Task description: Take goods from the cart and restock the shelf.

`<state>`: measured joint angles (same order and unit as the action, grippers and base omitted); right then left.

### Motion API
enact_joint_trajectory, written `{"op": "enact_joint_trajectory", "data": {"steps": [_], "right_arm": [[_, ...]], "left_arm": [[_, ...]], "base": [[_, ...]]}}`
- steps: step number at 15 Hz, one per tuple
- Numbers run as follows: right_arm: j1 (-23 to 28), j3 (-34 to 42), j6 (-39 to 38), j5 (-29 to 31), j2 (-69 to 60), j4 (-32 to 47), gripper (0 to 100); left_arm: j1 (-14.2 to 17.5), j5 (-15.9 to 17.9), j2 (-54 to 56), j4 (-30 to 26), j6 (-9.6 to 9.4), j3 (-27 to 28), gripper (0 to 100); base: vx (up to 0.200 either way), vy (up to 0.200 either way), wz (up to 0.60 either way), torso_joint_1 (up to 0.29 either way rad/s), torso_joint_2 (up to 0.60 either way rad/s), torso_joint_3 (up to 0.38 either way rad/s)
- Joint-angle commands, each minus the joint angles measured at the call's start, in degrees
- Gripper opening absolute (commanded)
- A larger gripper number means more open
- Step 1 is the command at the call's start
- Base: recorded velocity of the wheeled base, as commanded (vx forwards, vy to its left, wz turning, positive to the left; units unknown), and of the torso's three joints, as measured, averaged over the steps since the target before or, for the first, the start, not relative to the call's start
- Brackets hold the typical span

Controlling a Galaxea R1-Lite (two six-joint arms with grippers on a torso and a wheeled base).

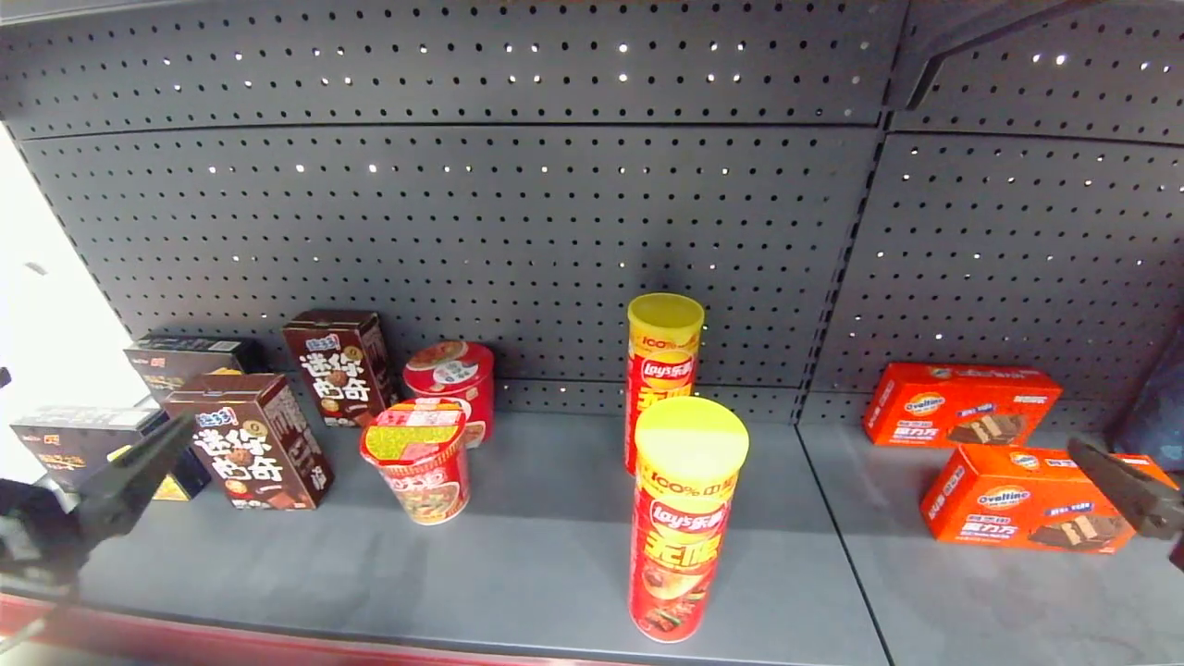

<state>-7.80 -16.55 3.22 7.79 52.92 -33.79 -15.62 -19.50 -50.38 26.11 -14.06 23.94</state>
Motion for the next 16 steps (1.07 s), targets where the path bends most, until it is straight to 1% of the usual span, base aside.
{"op": "enact_joint_trajectory", "data": {"steps": [1, 2, 3, 4, 6, 7, 8, 9, 10, 11, 12, 13, 14, 15, 16], "right_arm": [[6.75, 3.46, 0.12, 3.9, -17.24, 9.97, 100], [6.84, 3.63, 0.12, 4.78, -19.78, 12.52, 100], [8.07, 4.34, 0.12, 4.95, -27.17, 19.2, 100], [8.59, 5.13, -0.05, 4.78, -32.27, 22.63, 100], [8.15, 8.91, -0.67, 4.78, -40.18, 23.86, 100], [8.15, 8.91, -0.67, 4.78, -40.18, 23.86, 100], [7.1, 13.57, -1.11, 2.23, -46.59, 24.04, 100], [7.19, 16.29, -0.85, 1.26, -50.81, 24.74, 100], [7.8, 16.29, -1.2, 0.3, -52.92, 27.29, 100], [7.8, 16.29, -1.11, -0.85, -52.92, 27.29, 100], [7.8, 16.47, -0.49, -1.2, -52.92, 28.08, 100], [7.8, 16.38, 0.56, -1.29, -52.92, 29.22, 100], [7.8, 16.38, 0.82, -1.29, -52.92, 29.4, 100], [7.8, 16.38, 0.56, -1.29, -52.92, 29.93, 100], [7.8, 16.38, 0.21, -0.76, -52.92, 30.01, 100]], "left_arm": [[10.87, -0.36, 16.46, -9.24, 0.96, -4.43, 100], [11.57, -0.36, 18.57, -11.61, 1.66, -5.05, 100], [12.28, -0.27, 24.9, -18.38, 3.86, -6.54, 100], [12.1, -0.27, 29.64, -22.6, 4.04, -7.33, 100], [11.66, 0.87, 37.73, -28.49, 3.86, -9.79, 100], [11.66, 0.87, 37.73, -28.49, 3.86, -9.79, 100], [11.92, 0.78, 45.64, -33.06, 4.12, -13.04, 100], [12.1, 0.7, 45.73, -31.91, 4.56, -14.27, 100], [12.1, 1.31, 45.73, -29.63, 4.48, -14.98, 100], [12.1, 3.68, 45.64, -28.13, 5.18, -17.53, 100], [12.1, 7.55, 45.73, -25.32, 7.73, -21.57, 100], [12.1, 10.19, 45.73, -22.68, 9.66, -23.94, 100], [12.1, 10.54, 45.73, -22.95, 9.92, -23.94, 100], [12.1, 13.53, 45.64, -23.65, 10.54, -23.94, 100], [12.1, 15.29, 45.64, -23.74, 11.51, -23.94, 100]], "base": [[0.0, 0.0, 0.0, 0.0, 0.0, 0.0], [0.0, 0.0, 0.0, 0.0, 0.0, 0.0], [0.0, 0.0, 0.0, 0.0, 0.0, 0.0], [0.0, 0.0, 0.0, 0.0, 0.0, 0.0], [0.0, 0.0, 0.0, 0.0, 0.0, 0.0], [0.0, 0.0, 0.0, 0.0, 0.0, 0.0], [0.0, 0.0, 0.0, 0.0, 0.0, 0.0], [0.0, 0.0, 0.0, 0.0, 0.0, 0.0], [0.0, 0.0, 0.0, 0.0, 0.0, 0.0], [0.0, 0.0, 0.0, 0.0, 0.0, 0.0], [0.0, 0.0, 0.0, 0.0, 0.0, 0.0], [0.0, 0.0, 0.0, 0.0, 0.0, 0.0], [0.0, 0.0, 0.0, 0.0, 0.0, 0.0], [0.0, 0.0, 0.0, 0.0, 0.0, 0.0], [0.0, 0.0, 0.0, 0.0, 0.0, 0.0]]}}
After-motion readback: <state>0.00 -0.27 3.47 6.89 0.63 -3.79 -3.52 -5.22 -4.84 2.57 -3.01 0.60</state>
